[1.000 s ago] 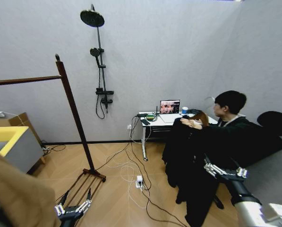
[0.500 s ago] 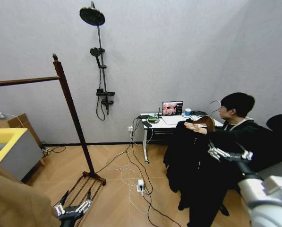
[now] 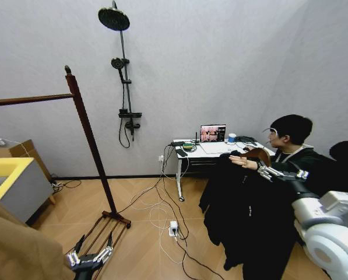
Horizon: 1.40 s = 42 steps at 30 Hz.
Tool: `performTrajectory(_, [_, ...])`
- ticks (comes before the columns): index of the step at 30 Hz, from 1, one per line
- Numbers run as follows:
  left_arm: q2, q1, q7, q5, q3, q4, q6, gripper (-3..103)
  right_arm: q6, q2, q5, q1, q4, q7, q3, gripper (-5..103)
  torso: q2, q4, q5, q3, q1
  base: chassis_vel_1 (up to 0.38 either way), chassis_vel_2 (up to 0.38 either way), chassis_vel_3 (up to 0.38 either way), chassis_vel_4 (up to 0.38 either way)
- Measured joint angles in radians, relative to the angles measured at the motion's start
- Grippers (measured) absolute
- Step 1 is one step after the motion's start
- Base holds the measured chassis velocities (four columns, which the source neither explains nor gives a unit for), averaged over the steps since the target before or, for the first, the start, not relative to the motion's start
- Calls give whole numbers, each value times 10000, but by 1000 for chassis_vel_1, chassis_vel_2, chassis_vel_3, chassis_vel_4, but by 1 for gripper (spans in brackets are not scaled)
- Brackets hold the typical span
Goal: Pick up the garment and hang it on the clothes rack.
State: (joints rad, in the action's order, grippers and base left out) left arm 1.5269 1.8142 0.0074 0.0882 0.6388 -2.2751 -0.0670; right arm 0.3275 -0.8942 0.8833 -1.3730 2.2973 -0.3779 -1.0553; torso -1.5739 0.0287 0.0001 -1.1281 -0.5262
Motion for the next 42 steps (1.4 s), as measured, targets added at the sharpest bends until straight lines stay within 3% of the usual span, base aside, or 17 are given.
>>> performTrajectory(2, [-1,0,0,0,0,0,0,100,-114,33,132,70,-100,130,58,103,0,0,0,0,0,0,0,0,0])
performTrajectory(4, [0,0,0,0,0,0,0,100,-153,53,215,136,-161,238,118,100,0,-1,-1,0,0,0,0,0,0])
performTrajectory(9, [0,0,0,0,0,0,0,100,-222,159,270,569,-527,575,432,79,0,-2,-1,0,1,0,0,0,0])
performTrajectory(12, [-1,0,0,0,0,0,0,100,-231,192,256,651,-618,633,479,73,0,-2,-1,0,0,0,0,0,0])
performTrajectory(14, [0,0,0,0,0,0,0,100,-244,217,149,693,-714,688,512,57,0,-1,0,0,0,0,0,0,0])
performTrajectory(18, [0,0,0,0,0,0,0,100,-337,200,-41,686,-734,751,529,51,1,-2,-1,0,1,0,0,0,0])
performTrajectory(20, [0,0,0,0,0,0,0,100,-424,158,-164,635,-705,768,546,35,0,-2,-1,0,1,0,0,0,0])
performTrajectory(23, [-1,0,0,0,0,0,0,100,-454,134,-226,603,-685,774,547,30,0,-1,-1,0,1,0,0,0,0])
performTrajectory(26, [-1,0,0,0,0,0,0,100,-633,97,-447,487,-605,806,511,15,0,-6,-4,1,1,0,0,0,0])
performTrajectory(29, [0,0,0,0,0,0,1,100,-726,94,-465,449,-610,806,466,10,1,-5,-2,1,1,0,0,0,0])
performTrajectory(42, [0,0,0,0,0,0,0,100,-1222,58,-239,445,-628,1240,469,10,0,0,-1,1,1,0,0,0,0])
